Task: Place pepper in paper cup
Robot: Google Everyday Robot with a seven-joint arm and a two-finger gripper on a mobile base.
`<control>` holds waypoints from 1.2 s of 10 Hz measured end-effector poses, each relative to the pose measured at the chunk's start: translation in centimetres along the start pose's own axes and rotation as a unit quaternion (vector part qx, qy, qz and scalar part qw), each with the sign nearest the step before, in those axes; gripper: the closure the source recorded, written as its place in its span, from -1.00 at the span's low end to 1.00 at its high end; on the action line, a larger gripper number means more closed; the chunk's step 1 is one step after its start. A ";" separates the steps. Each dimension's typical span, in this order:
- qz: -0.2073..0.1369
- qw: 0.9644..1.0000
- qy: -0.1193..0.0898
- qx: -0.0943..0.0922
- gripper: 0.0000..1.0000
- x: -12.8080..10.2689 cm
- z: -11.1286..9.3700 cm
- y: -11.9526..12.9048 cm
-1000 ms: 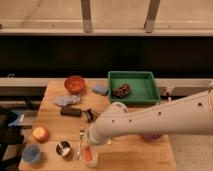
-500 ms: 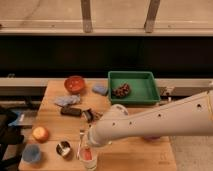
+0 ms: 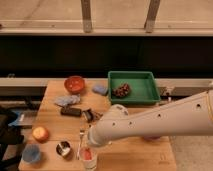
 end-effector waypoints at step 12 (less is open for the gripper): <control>-0.016 1.000 -0.011 0.007 -0.60 -1.2 -0.9 0.7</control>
